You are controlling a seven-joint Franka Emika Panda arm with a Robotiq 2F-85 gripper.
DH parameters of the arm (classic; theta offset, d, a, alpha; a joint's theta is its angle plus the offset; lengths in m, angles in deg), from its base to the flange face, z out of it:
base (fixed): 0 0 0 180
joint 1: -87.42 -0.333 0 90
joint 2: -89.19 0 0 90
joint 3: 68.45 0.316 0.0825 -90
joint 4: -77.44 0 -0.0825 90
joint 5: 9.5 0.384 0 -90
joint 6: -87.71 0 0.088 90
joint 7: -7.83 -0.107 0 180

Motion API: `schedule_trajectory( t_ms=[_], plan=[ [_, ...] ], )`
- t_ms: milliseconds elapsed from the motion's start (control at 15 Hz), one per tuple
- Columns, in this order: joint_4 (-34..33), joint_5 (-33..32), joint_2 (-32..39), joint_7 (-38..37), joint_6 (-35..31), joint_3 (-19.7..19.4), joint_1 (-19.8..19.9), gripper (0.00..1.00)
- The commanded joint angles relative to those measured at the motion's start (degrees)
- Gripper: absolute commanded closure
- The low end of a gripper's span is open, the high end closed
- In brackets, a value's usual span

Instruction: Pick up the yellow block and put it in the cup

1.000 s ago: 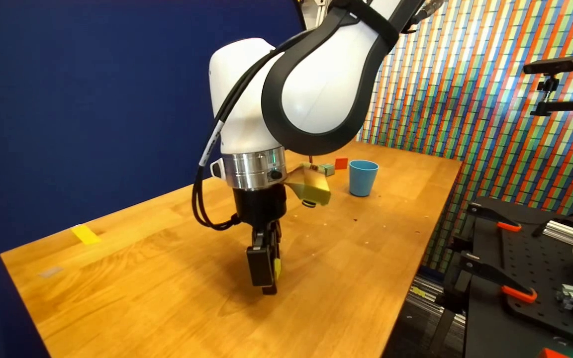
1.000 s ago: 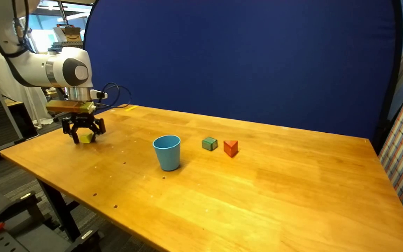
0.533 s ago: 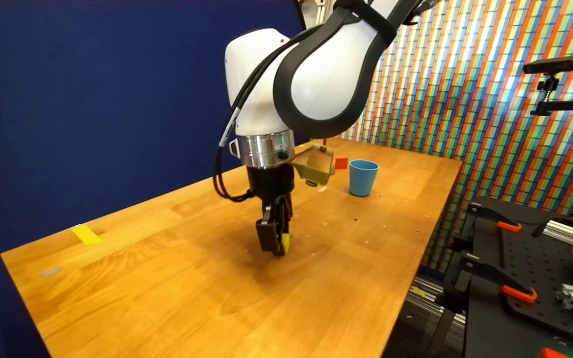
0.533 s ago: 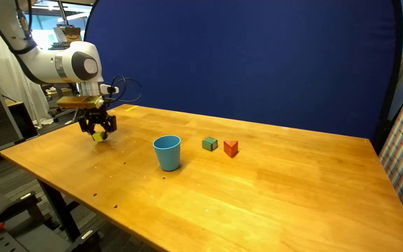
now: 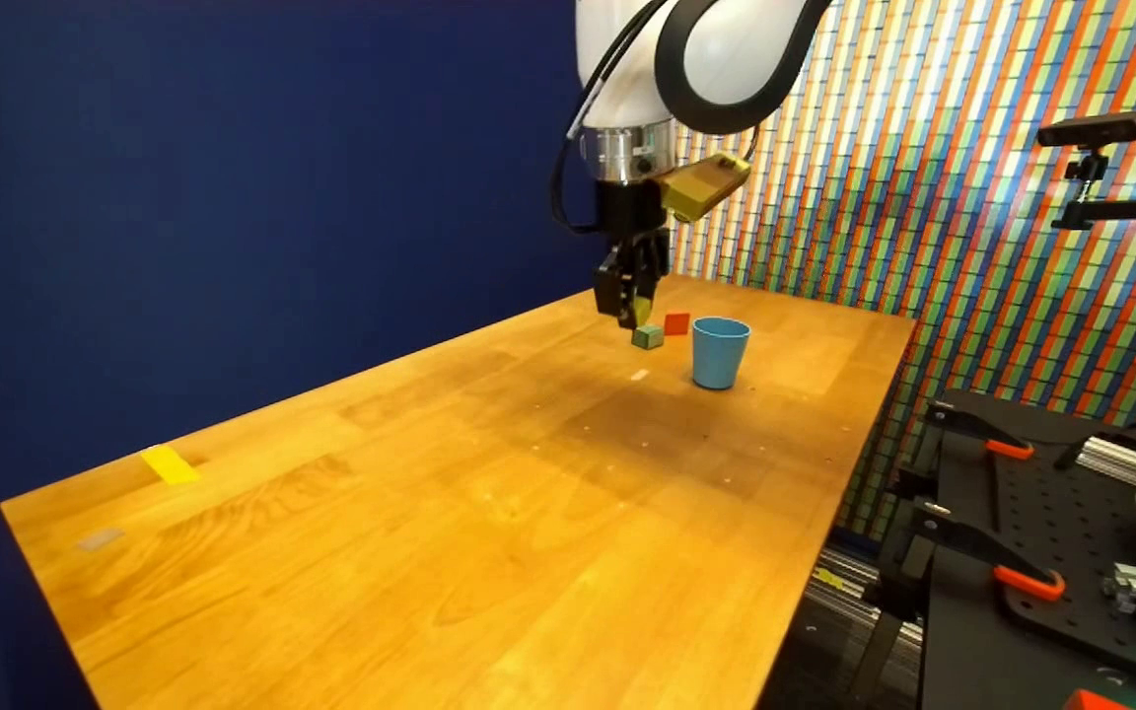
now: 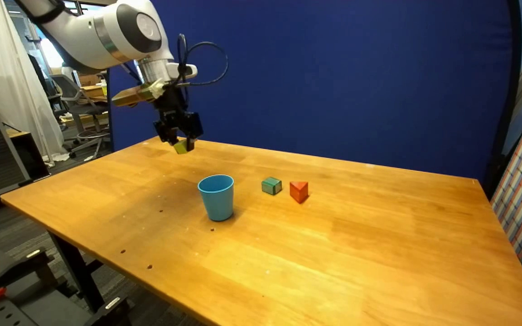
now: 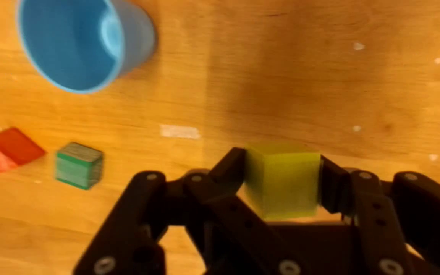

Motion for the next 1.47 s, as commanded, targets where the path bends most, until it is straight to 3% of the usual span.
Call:
schedule_trajectory(
  t_ms=[0, 267, 467, 1267, 1333, 1400],
  plan=[
    [6.57, -2.47, -9.24, -4.21, 2.54, -2.05, 5.95, 0.81],
    [7.81, -0.99, -11.72, -3.60, 5.09, -2.40, 12.79, 0.81],
    [8.36, 0.63, -11.07, -2.72, 5.24, -1.62, 15.57, 0.81],
    [8.66, 5.12, -6.58, -1.89, 3.85, 0.94, 15.73, 0.80],
    [8.54, 5.18, -6.43, -1.97, 3.81, 0.90, 15.75, 0.70],
    [8.44, 5.27, -6.35, -1.99, 3.64, 0.88, 15.77, 0.34]
  ],
)
